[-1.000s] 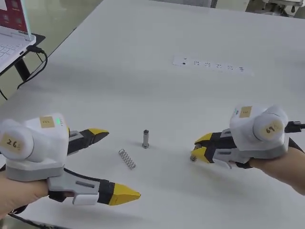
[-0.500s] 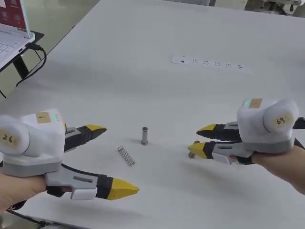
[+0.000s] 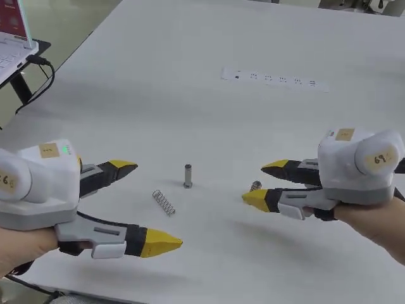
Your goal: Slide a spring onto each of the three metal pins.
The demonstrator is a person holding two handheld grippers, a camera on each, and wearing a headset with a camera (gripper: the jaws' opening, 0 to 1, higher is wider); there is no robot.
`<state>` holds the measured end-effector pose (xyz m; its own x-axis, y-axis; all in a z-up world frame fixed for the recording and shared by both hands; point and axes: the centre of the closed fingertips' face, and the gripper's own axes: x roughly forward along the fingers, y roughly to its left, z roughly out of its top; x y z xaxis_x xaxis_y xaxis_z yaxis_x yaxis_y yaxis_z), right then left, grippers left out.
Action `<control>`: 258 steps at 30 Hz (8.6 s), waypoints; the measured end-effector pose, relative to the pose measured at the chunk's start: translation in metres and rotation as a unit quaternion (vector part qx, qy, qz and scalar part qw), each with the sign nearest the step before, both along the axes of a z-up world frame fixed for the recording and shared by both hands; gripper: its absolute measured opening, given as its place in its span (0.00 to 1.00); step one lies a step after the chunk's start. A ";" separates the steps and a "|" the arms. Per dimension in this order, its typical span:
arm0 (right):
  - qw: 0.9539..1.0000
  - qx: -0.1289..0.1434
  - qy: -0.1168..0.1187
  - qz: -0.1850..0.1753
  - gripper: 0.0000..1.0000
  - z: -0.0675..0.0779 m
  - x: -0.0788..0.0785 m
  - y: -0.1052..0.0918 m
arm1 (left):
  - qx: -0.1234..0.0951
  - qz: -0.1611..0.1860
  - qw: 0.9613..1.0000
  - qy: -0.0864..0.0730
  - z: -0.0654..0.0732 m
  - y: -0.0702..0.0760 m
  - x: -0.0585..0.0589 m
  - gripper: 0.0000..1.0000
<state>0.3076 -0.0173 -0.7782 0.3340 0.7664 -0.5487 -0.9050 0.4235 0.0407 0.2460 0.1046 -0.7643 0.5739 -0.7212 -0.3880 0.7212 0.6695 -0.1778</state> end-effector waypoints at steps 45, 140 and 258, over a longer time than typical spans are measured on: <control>0.999 0.012 0.001 -0.040 0.27 0.040 -0.051 0.023 | -0.010 -0.054 0.998 -0.013 0.025 0.008 -0.006 0.97; 0.992 -0.123 0.031 0.021 0.06 -0.050 -0.046 0.111 | -0.006 -0.085 0.996 -0.008 0.009 0.036 -0.013 0.93; 0.976 -0.088 -0.076 0.186 0.05 0.021 -0.084 0.074 | -0.018 -0.247 0.968 -0.047 0.021 -0.037 -0.023 0.01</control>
<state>0.2236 0.0567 -0.7571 0.1389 0.7487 -0.6482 -0.9873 0.0536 -0.1497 0.2231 0.0678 -0.7430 0.1874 -0.9288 -0.3196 0.9657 0.2338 -0.1131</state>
